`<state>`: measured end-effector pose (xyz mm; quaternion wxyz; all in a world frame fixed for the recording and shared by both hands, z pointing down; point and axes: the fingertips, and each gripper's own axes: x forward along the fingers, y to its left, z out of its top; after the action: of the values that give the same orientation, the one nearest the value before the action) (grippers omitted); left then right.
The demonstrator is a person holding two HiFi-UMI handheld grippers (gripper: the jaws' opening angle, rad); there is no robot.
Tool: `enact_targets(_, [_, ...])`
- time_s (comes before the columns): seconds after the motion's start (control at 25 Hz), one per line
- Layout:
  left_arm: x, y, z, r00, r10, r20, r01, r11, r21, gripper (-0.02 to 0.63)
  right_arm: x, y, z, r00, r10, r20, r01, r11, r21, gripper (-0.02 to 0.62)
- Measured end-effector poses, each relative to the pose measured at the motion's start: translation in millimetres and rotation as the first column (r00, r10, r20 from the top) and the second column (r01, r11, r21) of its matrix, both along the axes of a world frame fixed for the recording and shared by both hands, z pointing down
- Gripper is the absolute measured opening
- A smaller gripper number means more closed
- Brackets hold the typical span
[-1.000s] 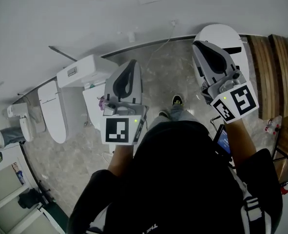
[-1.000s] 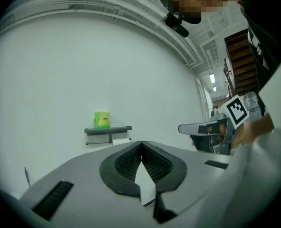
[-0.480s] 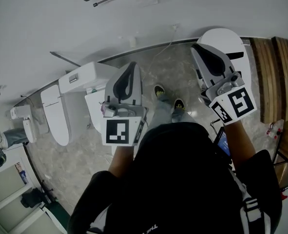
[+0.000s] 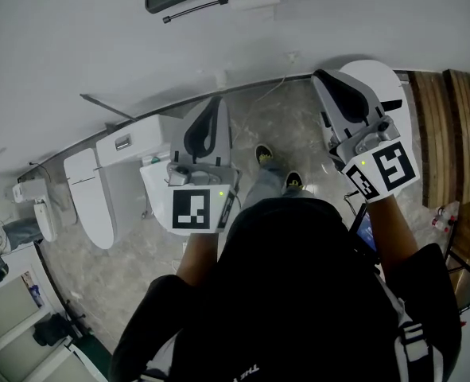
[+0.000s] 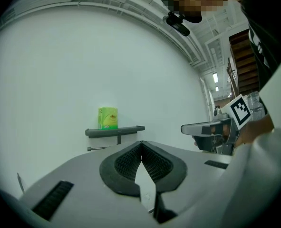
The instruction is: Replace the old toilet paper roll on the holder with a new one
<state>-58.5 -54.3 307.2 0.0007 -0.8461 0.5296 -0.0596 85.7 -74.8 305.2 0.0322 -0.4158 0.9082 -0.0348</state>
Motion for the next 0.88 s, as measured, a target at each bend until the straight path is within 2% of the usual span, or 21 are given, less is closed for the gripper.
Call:
enact_targets(0.2, [-20, -36, 9, 1.000, 0.025, 0.004, -0.025, 0.999, -0.022, 0.021, -21, -35, 3, 1.000, 0.015, -0.022, -0.015, 1.000, -0.007, 0.021])
enact_targets(0.56, [-51, -78, 12, 0.997, 0.063, -0.036, -0.062, 0.998, 0.013, 0.021, -56, -71, -4, 0.995, 0.019, -0.100, -0.016, 0.999, 0.034, 0.021])
enact_targets(0.76, [-59, -97, 16, 0.996, 0.076, -0.054, -0.076, 0.997, 0.005, 0.021, -59, -87, -9, 0.982, 0.051, -0.181, -0.035, 0.995, 0.089, 0.021])
enact_targets(0.88, [-55, -109, 16, 0.994, 0.087, -0.060, -0.086, 0.996, 0.006, 0.021, -51, -98, -9, 0.975, 0.073, -0.208, -0.055, 0.995, 0.088, 0.021])
